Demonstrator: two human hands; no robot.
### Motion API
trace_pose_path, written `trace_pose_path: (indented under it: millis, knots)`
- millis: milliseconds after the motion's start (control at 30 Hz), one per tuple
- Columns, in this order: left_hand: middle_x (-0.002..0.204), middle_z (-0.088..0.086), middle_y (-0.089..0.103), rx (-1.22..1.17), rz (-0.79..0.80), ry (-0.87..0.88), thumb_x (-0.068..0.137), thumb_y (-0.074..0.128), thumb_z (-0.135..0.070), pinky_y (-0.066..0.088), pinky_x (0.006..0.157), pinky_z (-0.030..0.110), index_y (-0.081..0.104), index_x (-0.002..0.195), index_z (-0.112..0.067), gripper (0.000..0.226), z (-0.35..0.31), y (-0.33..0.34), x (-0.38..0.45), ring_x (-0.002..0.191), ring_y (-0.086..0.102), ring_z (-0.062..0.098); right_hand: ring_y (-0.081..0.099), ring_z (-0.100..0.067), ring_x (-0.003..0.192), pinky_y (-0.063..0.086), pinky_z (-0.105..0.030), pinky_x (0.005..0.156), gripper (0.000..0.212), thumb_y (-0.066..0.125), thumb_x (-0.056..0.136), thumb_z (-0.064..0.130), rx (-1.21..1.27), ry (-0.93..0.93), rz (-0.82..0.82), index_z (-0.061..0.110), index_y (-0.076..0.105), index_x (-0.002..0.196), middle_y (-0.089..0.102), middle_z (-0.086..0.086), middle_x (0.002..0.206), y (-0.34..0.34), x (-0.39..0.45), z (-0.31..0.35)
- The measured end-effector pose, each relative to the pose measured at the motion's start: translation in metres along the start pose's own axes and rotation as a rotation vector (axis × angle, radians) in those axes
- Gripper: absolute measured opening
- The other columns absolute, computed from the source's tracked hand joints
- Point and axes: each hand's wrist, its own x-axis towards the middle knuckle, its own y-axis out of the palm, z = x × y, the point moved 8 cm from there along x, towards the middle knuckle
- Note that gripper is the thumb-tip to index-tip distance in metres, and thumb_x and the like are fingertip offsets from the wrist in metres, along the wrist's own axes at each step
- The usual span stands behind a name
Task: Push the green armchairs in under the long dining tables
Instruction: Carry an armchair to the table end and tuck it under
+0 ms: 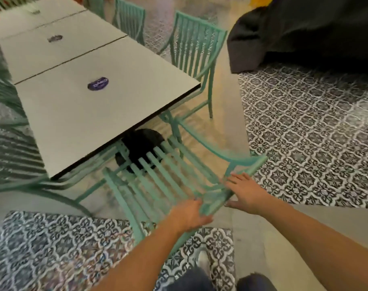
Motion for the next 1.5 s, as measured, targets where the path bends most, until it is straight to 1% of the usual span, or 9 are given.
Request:
trace_pose_path:
  millis: [133, 267, 400, 500, 633, 700, 867, 1233, 1500]
  knots:
    - [0.131, 0.007, 0.059, -0.212, 0.063, -0.115, 0.087, 0.051, -0.067, 0.044, 0.096, 0.034, 0.054, 0.133, -0.021, 0.066, 0.009, 0.014, -0.004, 0.117, 0.056, 0.027, 0.021, -0.019, 0.143, 0.006, -0.042, 0.118, 0.116, 0.009, 0.056, 0.094, -0.057, -0.145, 0.145, 0.027, 0.033, 0.147, 0.033, 0.001, 0.152, -0.004, 0.016, -0.023]
    - [0.125, 0.004, 0.059, -0.366, 0.013, -0.263, 0.086, 0.047, -0.072, 0.048, 0.097, 0.041, 0.055, 0.129, -0.020, 0.068, 0.009, 0.028, -0.012, 0.109, 0.057, 0.021, 0.030, -0.017, 0.139, 0.011, -0.043, 0.118, 0.129, -0.011, 0.044, 0.098, -0.106, -0.289, 0.196, 0.032, 0.037, 0.144, 0.041, 0.005, 0.148, 0.002, 0.037, -0.045]
    - [0.108, -0.006, 0.061, -0.477, -0.172, -0.443, 0.085, 0.049, -0.071, 0.054, 0.088, 0.033, 0.059, 0.115, -0.030, 0.051, 0.006, 0.040, -0.033, 0.091, 0.059, 0.010, 0.047, -0.019, 0.123, 0.037, -0.035, 0.098, 0.102, 0.010, 0.062, 0.095, -0.087, -0.345, 0.156, 0.034, 0.051, 0.133, 0.056, 0.006, 0.129, -0.002, 0.043, -0.063]
    - [0.109, -0.009, 0.063, -0.371, -0.274, -0.579, 0.070, 0.024, -0.091, 0.051, 0.092, 0.036, 0.057, 0.114, -0.036, 0.078, 0.010, 0.046, -0.054, 0.095, 0.060, 0.011, 0.053, -0.018, 0.114, 0.040, -0.032, 0.088, 0.060, 0.037, 0.081, 0.077, -0.127, -0.320, 0.096, 0.035, 0.056, 0.119, 0.061, 0.007, 0.115, -0.006, 0.045, -0.094]
    - [0.142, -0.009, 0.050, -0.268, -0.316, -0.777, 0.072, 0.011, -0.088, 0.023, 0.116, 0.047, 0.047, 0.137, -0.035, 0.092, 0.031, 0.073, -0.092, 0.133, 0.044, 0.018, 0.055, -0.014, 0.108, 0.039, -0.033, 0.089, 0.089, 0.002, 0.061, 0.092, -0.182, -0.320, 0.003, 0.035, 0.055, 0.105, 0.062, 0.011, 0.103, -0.013, 0.049, -0.114]
    - [0.149, -0.011, 0.044, -0.244, -0.326, -0.814, 0.071, 0.003, -0.087, 0.013, 0.119, 0.049, 0.040, 0.142, -0.036, 0.095, 0.036, 0.082, -0.105, 0.141, 0.036, 0.018, 0.055, -0.015, 0.109, 0.038, -0.032, 0.089, 0.082, 0.009, 0.068, 0.089, -0.185, -0.341, -0.038, 0.034, 0.055, 0.107, 0.062, 0.010, 0.106, -0.014, 0.045, -0.109]
    - [0.126, -0.021, 0.056, -0.165, -0.442, -0.781, 0.070, -0.016, -0.087, 0.024, 0.115, 0.045, 0.051, 0.128, -0.040, 0.099, 0.035, 0.079, -0.100, 0.129, 0.043, 0.010, 0.057, -0.013, 0.105, 0.037, -0.031, 0.086, 0.098, -0.011, 0.059, 0.089, -0.210, -0.374, -0.078, 0.035, 0.053, 0.111, 0.064, 0.010, 0.104, -0.021, 0.046, -0.112]
    - [0.120, -0.025, 0.054, -0.244, -0.470, -0.762, 0.058, -0.023, -0.091, 0.018, 0.118, 0.049, 0.049, 0.126, -0.041, 0.111, 0.028, 0.080, -0.092, 0.127, 0.043, 0.006, 0.054, -0.008, 0.109, 0.032, -0.031, 0.085, 0.095, -0.005, 0.058, 0.088, -0.153, -0.396, -0.037, 0.036, 0.051, 0.114, 0.060, 0.016, 0.109, -0.027, 0.045, -0.117]
    - [0.114, -0.021, 0.056, -0.226, -0.471, -0.737, 0.068, -0.014, -0.089, 0.020, 0.115, 0.054, 0.050, 0.121, -0.041, 0.096, 0.026, 0.082, -0.084, 0.121, 0.047, 0.009, 0.053, -0.005, 0.108, 0.030, -0.029, 0.082, 0.097, -0.004, 0.056, 0.091, -0.143, -0.374, -0.042, 0.037, 0.052, 0.115, 0.059, 0.019, 0.108, -0.028, 0.047, -0.127]
